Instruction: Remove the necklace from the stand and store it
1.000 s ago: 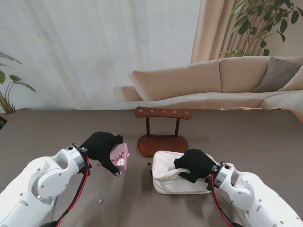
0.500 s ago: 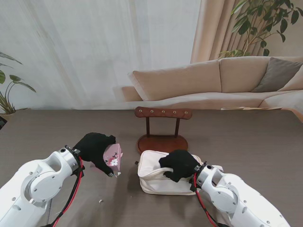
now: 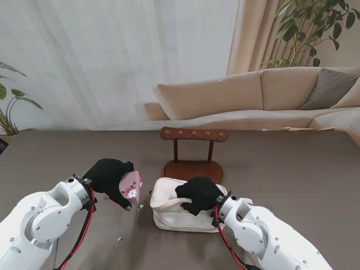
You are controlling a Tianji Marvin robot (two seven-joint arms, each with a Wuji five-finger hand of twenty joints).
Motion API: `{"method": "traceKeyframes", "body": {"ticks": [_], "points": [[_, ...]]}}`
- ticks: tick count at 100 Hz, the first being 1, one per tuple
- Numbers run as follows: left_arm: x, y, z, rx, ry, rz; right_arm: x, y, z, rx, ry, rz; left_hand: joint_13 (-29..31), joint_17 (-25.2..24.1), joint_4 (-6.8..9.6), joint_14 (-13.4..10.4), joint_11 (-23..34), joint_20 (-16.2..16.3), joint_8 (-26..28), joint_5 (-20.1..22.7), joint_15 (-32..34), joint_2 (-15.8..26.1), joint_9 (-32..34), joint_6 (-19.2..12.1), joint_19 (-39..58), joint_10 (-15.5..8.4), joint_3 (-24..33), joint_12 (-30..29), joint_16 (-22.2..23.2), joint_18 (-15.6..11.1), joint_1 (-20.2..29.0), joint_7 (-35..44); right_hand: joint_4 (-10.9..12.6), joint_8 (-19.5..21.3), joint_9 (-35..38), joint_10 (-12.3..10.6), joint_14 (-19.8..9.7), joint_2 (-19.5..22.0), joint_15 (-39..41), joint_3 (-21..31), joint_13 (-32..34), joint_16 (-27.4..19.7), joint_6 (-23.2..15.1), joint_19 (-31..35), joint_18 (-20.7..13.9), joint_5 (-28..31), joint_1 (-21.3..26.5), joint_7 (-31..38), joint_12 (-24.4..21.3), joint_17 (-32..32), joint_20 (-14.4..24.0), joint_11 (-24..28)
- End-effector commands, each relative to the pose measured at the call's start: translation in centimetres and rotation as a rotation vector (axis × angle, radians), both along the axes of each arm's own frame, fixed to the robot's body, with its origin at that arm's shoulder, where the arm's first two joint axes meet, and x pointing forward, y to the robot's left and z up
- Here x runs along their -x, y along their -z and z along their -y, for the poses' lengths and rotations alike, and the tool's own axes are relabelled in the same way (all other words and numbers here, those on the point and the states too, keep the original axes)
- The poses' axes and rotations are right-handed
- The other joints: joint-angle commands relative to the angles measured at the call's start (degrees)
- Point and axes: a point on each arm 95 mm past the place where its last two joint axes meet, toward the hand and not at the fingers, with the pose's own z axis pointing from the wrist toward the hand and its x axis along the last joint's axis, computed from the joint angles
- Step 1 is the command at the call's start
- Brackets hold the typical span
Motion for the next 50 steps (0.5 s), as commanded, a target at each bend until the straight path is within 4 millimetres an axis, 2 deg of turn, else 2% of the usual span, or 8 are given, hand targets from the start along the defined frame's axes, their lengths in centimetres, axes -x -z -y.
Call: {"method": "traceKeyframes", "body": {"ticks": [1,7,9,12,14,16,25,50], "points": [[0.1,-0.1,0.2,-0.008,0.003,-0.01,0.5,-0.1,-0.3,0.025,-0.03,-0.009,4.8,2.0,1.42,-4.6,6.5,1.8,2.2,5.1,20.9,8.7,5.8,-11.8,4.3,-8.8,26.3,1.8,5.2,-3.9,31.9,39.9,4.2,-2.2,-2.4,-2.7,-2.8,2.1,0.2,8.0,1.6,-0.4,-10.7,0.2,2.2,-5.1,-2.4,1.0,-0.4,-7.7,3.1,-1.8],[0.1,0.0,0.2,-0.007,0.004,-0.011,0.5,-0.2,0.2,0.049,-0.044,-0.019,4.8,2.0,1.43,-4.6,6.5,1.8,2.2,5.1,20.9,8.7,5.9,-11.8,4.3,-8.8,26.3,1.8,5.3,-3.9,32.0,39.9,5.8,-4.3,-6.6,-2.0,-1.9,2.7,-3.2,6.1,-1.8,-1.2,-8.5,-1.3,3.2,-9.7,-8.0,-2.1,-1.8,-10.2,3.7,-3.9],[0.1,0.0,0.2,-0.007,0.005,-0.011,0.5,-0.2,0.4,0.055,-0.049,-0.022,4.8,2.0,1.42,-4.6,6.5,1.8,2.2,5.1,20.9,8.8,5.9,-11.8,4.3,-8.8,26.3,1.8,5.3,-3.9,31.9,39.9,6.7,-3.6,-8.1,-1.8,-1.6,2.9,-4.4,5.0,-2.7,-1.4,-7.5,-2.0,3.5,-10.3,-9.8,-4.4,-3.3,-11.0,4.2,-4.0],[0.1,0.0,0.3,-0.007,0.005,-0.012,0.5,-0.3,0.6,0.063,-0.056,-0.024,4.9,2.0,1.44,-4.6,6.5,1.8,2.2,5.1,20.9,8.8,5.9,-11.8,4.3,-8.8,26.3,1.8,5.3,-3.9,31.9,39.9,11.0,-1.4,-10.6,-1.6,-1.1,4.4,-6.3,3.0,-4.5,-2.0,-5.4,-3.2,4.0,-10.9,-13.7,-9.0,-6.1,-12.3,4.8,-4.4],[0.1,0.0,0.3,-0.006,0.006,-0.013,0.5,-0.3,0.8,0.068,-0.059,-0.023,4.9,2.0,1.42,-4.6,6.5,1.8,2.2,5.1,20.9,8.8,5.9,-11.8,4.3,-8.8,26.2,1.8,5.3,-3.8,31.9,39.9,15.0,3.0,-11.5,-1.4,-0.9,5.2,-7.1,1.9,-5.3,-2.4,-4.7,-3.7,4.3,-11.1,-15.6,-11.7,-7.2,-12.8,5.2,-4.3],[0.0,0.0,0.3,-0.006,0.007,-0.013,0.5,-0.3,0.9,0.073,-0.062,-0.02,4.9,2.0,1.43,-4.6,6.5,1.8,2.2,5.1,20.9,8.8,5.9,-11.8,4.3,-8.8,26.2,1.8,5.3,-3.8,31.9,39.9,16.0,4.8,-12.5,-1.5,-0.7,5.0,-7.8,1.0,-6.3,-2.6,-4.2,-4.0,4.4,-11.7,-17.1,-12.9,-7.7,-13.4,5.2,-4.5],[-0.1,0.1,0.4,-0.004,0.01,-0.014,0.4,-0.6,1.5,0.098,-0.066,-0.011,4.9,2.0,1.44,-4.6,6.5,1.8,2.2,5.1,20.9,8.7,5.9,-11.8,4.3,-8.8,26.3,1.8,5.3,-3.8,31.9,39.9,15.5,5.0,-16.5,-1.0,0.2,4.0,-10.4,-1.9,-9.5,-3.8,-2.6,-5.7,5.2,-15.5,-20.3,-14.9,-8.6,-15.7,4.9,-5.7],[-0.2,0.2,0.5,-0.003,0.014,-0.015,0.3,-0.6,2.7,0.161,-0.062,0.057,4.9,2.1,1.4,-4.6,6.5,1.9,2.2,5.1,20.9,8.8,5.9,-11.8,4.3,-8.7,26.3,1.8,5.2,-3.8,31.9,39.9,15.4,4.7,-19.7,-1.1,0.1,3.2,-11.8,-2.5,-11.6,-4.9,-1.7,-6.4,4.9,-18.1,-21.3,-15.1,-9.6,-16.7,5.0,-5.5]]}}
